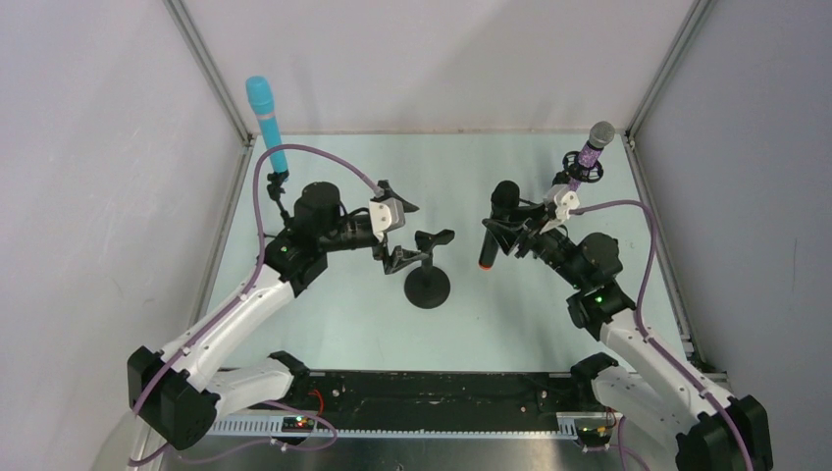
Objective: Attach the microphones to the stand
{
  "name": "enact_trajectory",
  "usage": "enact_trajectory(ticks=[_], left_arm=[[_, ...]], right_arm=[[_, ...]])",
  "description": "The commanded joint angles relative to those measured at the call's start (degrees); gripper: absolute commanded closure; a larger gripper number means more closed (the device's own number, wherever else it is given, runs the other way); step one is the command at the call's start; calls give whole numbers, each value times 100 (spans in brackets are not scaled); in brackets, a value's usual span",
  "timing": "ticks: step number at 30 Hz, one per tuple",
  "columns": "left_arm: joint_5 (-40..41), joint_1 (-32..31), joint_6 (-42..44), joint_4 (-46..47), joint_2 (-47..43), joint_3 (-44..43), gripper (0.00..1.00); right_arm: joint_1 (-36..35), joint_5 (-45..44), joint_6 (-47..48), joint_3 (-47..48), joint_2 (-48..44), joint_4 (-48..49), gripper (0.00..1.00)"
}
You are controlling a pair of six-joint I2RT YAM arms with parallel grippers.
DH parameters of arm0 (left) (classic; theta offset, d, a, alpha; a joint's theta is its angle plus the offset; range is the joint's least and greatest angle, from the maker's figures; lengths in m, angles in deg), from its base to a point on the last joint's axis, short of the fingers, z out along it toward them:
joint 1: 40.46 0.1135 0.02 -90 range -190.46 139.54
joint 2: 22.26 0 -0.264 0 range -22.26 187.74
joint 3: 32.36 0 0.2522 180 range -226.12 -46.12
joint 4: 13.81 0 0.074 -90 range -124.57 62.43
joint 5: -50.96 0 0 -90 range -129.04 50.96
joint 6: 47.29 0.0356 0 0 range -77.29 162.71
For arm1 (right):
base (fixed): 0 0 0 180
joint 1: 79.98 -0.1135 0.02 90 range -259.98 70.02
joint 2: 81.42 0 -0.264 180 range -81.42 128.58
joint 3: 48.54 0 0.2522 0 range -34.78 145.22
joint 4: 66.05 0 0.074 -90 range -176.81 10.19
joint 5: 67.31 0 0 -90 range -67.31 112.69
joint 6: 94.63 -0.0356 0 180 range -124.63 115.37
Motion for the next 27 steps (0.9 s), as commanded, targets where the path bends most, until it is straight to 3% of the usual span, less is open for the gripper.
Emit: enact_trajectory(ticks=[1,13,20,27], left_arm=[[-259,41,3,98,24,-200,0],[34,15,-658,1205,-43,471,0],[117,-32,-787,1596,1,832,0],[237,-124,-912,2145,98,1076,0]], right_arm=[[231,377,-126,65,361,1359,100],[813,1875,-432,247,1784,3069,100],[801,2211,-697,418,2217,3796,100],[687,2609,-572,640,2370,3824,100]])
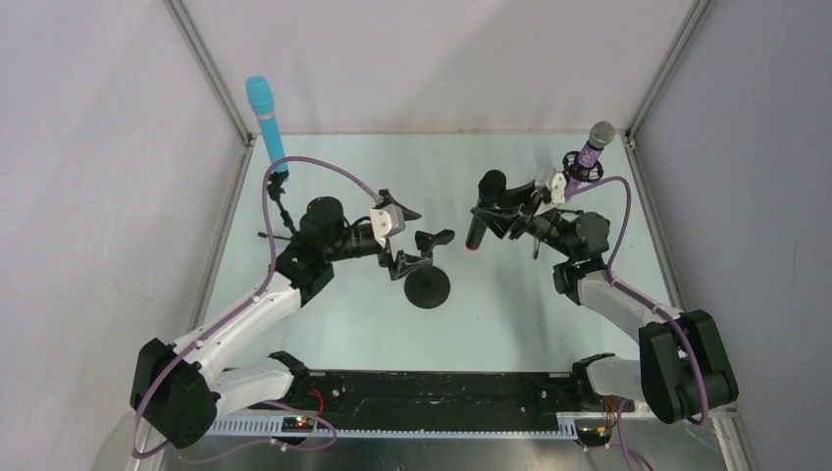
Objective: Attach the microphones to the stand
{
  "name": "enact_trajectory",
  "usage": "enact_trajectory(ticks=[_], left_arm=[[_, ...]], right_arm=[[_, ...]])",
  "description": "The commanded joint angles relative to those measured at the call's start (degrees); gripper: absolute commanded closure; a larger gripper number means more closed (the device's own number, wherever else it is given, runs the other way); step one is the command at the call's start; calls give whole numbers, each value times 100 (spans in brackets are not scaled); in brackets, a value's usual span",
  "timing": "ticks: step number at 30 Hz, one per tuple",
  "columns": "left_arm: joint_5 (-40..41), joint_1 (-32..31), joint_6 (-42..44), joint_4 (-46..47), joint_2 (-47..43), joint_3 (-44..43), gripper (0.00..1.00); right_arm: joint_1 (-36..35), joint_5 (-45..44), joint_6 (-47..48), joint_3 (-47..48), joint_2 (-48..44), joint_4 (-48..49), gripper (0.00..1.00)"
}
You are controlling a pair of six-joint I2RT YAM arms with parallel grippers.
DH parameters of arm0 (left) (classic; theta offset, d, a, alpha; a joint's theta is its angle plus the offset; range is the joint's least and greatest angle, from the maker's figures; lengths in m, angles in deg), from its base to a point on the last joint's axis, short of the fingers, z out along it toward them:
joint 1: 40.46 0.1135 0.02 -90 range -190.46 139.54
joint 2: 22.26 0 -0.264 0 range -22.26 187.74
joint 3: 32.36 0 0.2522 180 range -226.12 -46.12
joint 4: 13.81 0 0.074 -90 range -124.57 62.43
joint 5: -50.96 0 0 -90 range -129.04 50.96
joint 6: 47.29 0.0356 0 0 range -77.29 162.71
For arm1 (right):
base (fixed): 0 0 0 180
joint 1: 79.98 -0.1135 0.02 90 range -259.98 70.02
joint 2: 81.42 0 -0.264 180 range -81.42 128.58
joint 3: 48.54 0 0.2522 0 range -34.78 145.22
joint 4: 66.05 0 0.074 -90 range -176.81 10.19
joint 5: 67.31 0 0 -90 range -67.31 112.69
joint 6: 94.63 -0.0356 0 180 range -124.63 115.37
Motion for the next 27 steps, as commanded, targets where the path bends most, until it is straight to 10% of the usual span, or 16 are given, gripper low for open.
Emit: enact_trajectory(ticks=[1,27], left_arm=[[146,-61,-157,655,63,127,0],[232,-64,-92,1078,509,445,0]], right_arm=[[-105,323,162,385,-33,483,100],[-411,252,578,557,-178,-116,100]])
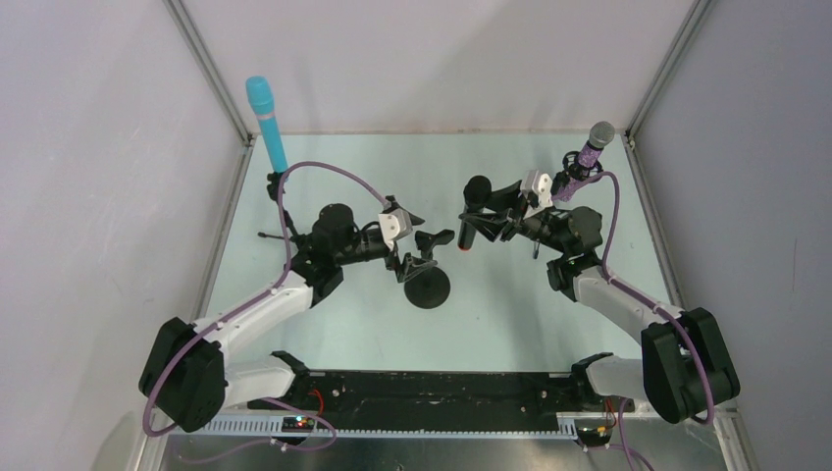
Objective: Attach the microphones to the stand
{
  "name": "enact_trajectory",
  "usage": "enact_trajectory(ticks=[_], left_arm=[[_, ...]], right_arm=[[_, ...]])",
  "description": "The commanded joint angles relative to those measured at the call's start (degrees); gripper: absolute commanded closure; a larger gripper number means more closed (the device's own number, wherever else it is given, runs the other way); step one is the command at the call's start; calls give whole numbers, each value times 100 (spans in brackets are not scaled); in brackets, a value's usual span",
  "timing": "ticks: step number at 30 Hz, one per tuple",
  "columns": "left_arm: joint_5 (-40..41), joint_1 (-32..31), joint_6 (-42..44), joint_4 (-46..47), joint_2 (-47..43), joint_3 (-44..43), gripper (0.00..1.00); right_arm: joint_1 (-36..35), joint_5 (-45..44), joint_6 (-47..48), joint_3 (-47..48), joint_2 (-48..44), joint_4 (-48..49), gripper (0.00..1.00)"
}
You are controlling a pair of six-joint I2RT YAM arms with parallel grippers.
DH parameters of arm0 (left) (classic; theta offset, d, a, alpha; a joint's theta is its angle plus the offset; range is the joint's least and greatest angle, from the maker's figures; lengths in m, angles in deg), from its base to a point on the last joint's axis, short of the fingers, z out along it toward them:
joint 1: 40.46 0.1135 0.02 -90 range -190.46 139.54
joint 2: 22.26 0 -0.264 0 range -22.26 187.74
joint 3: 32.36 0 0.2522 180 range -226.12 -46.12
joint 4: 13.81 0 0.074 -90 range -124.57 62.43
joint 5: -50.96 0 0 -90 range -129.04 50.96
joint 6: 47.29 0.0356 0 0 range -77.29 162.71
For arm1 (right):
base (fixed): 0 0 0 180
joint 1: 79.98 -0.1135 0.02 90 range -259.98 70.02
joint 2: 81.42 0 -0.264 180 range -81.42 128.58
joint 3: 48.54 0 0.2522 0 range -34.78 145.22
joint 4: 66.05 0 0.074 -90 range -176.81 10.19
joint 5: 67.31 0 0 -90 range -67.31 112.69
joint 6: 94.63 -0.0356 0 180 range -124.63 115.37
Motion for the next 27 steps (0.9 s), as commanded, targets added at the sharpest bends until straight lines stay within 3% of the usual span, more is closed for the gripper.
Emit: enact_trajectory(ticks=[1,6,8,9,11,27], left_arm=[[42,-28,16,249,35,0,0],[23,-32,-13,272,63,5,5],[-54,-27,-42,278,66,9,35],[-135,0,-73,280,82,10,79],[-247,23,-192,279,112,41,97],[-334,23,-254,279,50,221,100]], right_arm=[[-47,-35,98,265,-180,267,100],[-73,-55,100,265,-152,251,100],[-94,-55,104,264,-140,245,100],[-113,-60,106,267,-133,244,100],[-158,-82,122,268,-123,250,100],[-647,-346,288,297,95,448,100]])
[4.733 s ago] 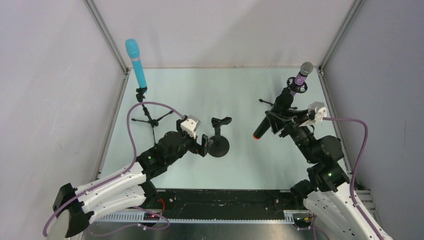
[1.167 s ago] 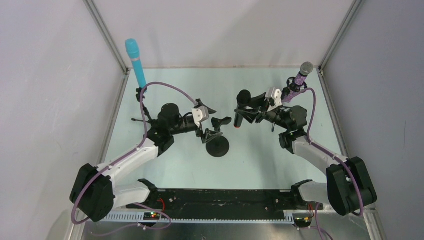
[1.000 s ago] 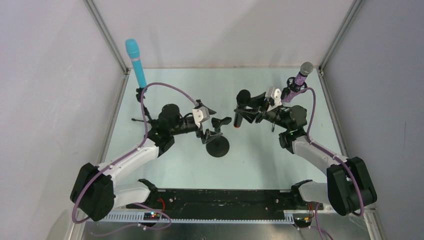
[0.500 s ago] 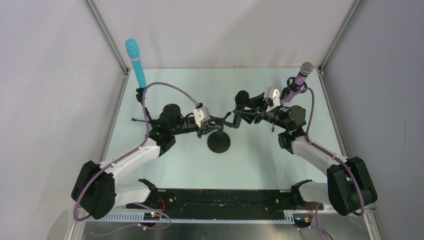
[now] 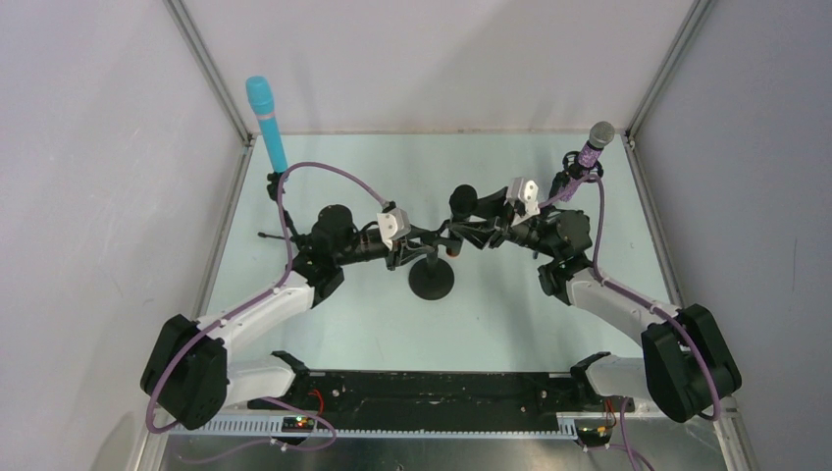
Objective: Attach the microphones to the stand
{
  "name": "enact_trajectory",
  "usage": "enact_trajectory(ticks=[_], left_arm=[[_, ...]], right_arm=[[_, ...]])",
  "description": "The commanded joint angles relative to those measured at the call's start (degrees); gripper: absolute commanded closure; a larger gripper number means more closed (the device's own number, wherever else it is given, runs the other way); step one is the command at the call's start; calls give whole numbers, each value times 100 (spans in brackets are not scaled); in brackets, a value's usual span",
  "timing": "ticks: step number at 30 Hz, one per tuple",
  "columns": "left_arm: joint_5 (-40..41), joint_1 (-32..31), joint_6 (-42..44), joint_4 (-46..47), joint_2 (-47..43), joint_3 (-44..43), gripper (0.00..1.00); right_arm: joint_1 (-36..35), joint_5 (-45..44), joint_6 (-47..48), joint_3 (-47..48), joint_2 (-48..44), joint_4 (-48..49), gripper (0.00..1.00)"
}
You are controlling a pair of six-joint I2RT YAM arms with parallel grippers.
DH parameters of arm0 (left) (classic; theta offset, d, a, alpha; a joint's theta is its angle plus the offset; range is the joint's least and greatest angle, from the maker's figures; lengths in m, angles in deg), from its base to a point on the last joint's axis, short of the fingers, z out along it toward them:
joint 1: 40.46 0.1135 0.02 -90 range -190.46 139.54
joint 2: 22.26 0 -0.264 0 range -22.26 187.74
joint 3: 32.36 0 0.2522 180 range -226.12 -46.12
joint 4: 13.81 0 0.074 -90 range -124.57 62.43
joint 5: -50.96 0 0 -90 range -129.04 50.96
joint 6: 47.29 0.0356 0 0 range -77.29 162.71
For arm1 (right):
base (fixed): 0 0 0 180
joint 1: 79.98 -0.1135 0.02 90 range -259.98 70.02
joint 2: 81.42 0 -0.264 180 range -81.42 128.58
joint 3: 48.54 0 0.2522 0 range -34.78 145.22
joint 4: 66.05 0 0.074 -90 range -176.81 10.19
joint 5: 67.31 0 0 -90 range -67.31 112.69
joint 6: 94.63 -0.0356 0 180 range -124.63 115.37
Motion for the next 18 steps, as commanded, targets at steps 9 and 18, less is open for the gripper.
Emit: enact_trajectory(ticks=[9,18], left_arm=[[-251,-5,-42,-119,-34,75,100],[-254,-4,-43,-120,-20,67,100]], right_arm=[[-345,-366,145,277,175,555,100],[-465,-423,151,277,228,568,100]])
